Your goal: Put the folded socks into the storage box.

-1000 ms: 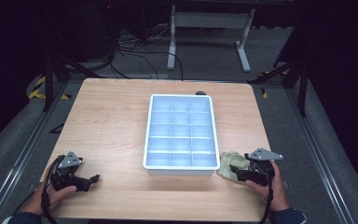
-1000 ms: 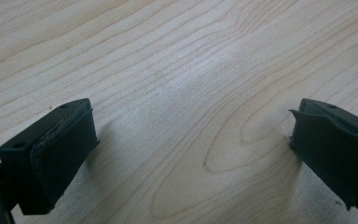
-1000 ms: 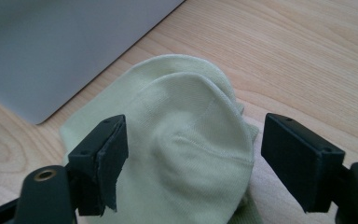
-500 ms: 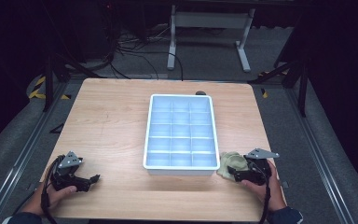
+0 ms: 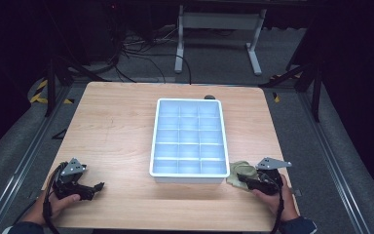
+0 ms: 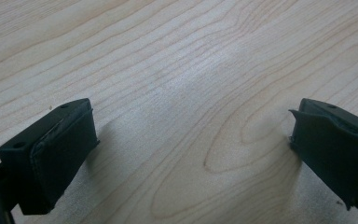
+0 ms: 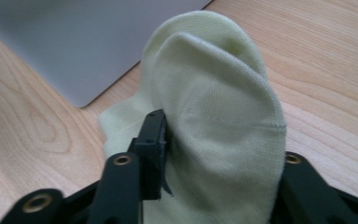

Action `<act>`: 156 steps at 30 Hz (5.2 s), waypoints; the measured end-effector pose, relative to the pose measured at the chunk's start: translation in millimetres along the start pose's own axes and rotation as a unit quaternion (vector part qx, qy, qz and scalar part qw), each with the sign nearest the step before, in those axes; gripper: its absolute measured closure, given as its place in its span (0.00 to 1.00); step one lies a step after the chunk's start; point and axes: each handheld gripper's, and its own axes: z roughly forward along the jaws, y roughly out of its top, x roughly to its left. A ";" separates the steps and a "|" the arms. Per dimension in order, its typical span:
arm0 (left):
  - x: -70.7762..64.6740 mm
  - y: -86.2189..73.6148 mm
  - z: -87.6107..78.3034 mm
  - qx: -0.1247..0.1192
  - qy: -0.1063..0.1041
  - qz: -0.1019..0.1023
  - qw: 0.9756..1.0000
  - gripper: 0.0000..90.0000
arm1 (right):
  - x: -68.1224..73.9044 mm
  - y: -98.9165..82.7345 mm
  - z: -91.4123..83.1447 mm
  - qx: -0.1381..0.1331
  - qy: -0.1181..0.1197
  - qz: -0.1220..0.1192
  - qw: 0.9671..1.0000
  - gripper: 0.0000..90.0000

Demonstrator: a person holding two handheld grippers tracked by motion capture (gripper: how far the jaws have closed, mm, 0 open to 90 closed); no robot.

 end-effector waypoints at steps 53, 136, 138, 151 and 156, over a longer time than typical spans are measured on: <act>0.1 0.1 -0.3 0.001 -0.001 0.000 1.000 0.00 | -5.8 44.3 -68.0 -0.105 -0.034 -0.022 0.994 0.79; 0.0 0.0 0.0 0.000 0.000 0.000 1.000 0.00 | 34.4 111.4 -10.9 -0.072 0.015 -0.102 0.992 0.78; 0.0 0.0 0.0 0.000 0.000 0.000 1.000 0.00 | 34.9 112.5 -8.5 -0.070 0.016 -0.103 0.992 0.78; 0.0 0.0 0.0 0.000 0.000 0.000 1.000 0.00 | 36.7 117.7 8.2 -0.057 0.018 -0.107 0.992 0.78; -0.1 0.0 0.0 0.000 0.000 0.000 1.000 0.00 | 36.7 119.2 15.1 -0.050 0.018 -0.107 0.993 0.78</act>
